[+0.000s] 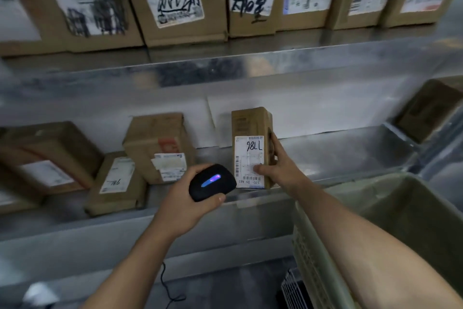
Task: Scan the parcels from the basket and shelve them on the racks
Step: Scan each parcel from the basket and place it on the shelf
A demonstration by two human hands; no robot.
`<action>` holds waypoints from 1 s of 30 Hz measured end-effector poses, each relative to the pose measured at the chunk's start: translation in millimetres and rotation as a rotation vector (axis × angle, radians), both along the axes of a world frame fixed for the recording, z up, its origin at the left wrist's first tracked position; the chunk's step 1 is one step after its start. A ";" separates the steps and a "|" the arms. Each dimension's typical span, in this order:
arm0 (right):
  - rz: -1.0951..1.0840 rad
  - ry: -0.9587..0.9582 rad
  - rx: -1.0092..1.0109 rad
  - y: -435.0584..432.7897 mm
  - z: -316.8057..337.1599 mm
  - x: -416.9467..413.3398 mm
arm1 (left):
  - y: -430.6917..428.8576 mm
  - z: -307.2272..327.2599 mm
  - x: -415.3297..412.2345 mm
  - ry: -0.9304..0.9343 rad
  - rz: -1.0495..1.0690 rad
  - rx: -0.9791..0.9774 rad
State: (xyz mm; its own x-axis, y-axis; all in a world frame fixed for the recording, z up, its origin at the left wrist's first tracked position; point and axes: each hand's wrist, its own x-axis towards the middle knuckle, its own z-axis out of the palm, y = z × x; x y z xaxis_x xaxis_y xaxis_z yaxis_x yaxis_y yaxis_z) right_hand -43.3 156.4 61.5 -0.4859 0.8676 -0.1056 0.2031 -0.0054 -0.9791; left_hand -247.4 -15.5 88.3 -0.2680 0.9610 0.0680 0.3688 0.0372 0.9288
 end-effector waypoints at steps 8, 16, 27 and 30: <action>0.164 0.029 0.078 5.0 -29.1 -40.6 | -22.9 -15.0 -10.8 -0.084 0.274 -0.004; 0.136 -0.042 0.246 16.7 -47.1 -83.7 | -25.5 -16.5 -33.3 -0.111 0.363 -0.002; -0.041 -0.063 0.117 25.7 -65.5 -133.9 | -14.2 -22.6 -84.4 -0.144 0.268 -0.016; -0.082 -0.061 0.114 27.1 -69.1 -144.6 | -8.9 -26.3 -96.1 -0.145 0.230 -0.018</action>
State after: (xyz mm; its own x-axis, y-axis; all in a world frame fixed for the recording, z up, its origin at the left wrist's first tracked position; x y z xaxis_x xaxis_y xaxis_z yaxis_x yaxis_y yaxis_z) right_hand -187.9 183.5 -7.5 -0.4084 0.9123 -0.0312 0.2656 0.0861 -0.9602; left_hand -343.5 -24.4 62.0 -0.4852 0.8744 -0.0033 0.2118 0.1212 0.9698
